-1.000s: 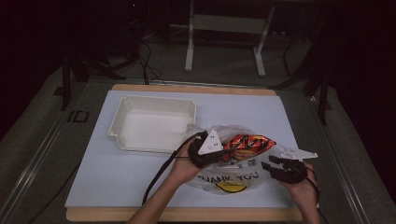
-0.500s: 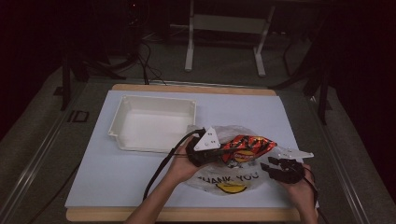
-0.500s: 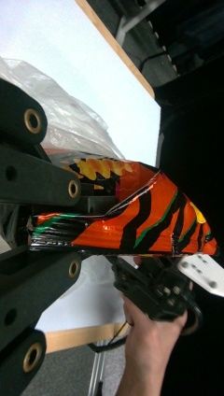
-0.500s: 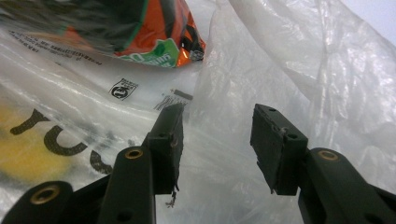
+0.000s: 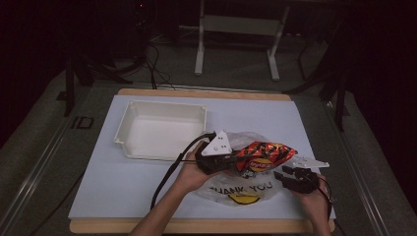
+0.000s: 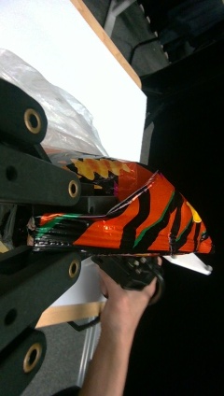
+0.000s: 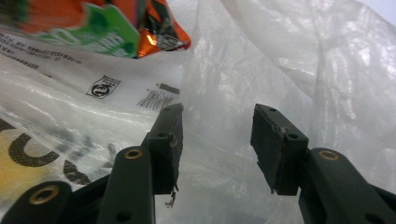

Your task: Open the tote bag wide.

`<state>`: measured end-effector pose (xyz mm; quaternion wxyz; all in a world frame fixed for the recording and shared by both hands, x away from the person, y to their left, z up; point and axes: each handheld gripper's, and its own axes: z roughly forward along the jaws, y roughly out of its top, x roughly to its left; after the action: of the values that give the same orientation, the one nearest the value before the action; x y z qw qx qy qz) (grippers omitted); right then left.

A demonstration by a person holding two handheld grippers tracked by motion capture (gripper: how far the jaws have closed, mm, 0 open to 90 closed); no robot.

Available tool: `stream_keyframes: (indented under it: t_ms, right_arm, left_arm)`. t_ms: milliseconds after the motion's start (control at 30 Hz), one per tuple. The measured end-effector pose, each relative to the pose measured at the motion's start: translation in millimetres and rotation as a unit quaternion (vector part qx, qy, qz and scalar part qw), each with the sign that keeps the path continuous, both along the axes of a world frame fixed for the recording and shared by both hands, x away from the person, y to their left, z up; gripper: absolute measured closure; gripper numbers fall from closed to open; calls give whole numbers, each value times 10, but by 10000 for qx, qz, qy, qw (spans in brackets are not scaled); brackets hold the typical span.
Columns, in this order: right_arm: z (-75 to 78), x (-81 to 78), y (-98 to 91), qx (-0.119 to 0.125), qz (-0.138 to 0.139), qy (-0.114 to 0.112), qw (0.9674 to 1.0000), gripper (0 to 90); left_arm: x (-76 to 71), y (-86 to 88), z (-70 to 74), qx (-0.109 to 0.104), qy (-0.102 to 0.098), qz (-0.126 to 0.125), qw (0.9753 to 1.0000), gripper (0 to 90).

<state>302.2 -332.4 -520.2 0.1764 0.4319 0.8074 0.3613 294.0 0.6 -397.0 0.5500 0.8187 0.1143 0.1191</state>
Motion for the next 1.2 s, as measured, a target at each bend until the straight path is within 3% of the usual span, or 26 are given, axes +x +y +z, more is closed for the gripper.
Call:
stream_keyframes:
  t_ms: [633,1000,1200]
  right_arm:
    - [-68,-33,-36,132,-139,-65,9998,531]
    - [75,-131,-27,306,-7,-353,9989,516]
    - [61,-136,-53,337,-34,-359,9988,514]
  left_arm:
    - [-34,-22,241,-528,225,-318,9978,875]
    - [-10,-139,328,-619,237,-422,9969,879]
    - [-13,-158,395,-643,208,-479,9966,880]
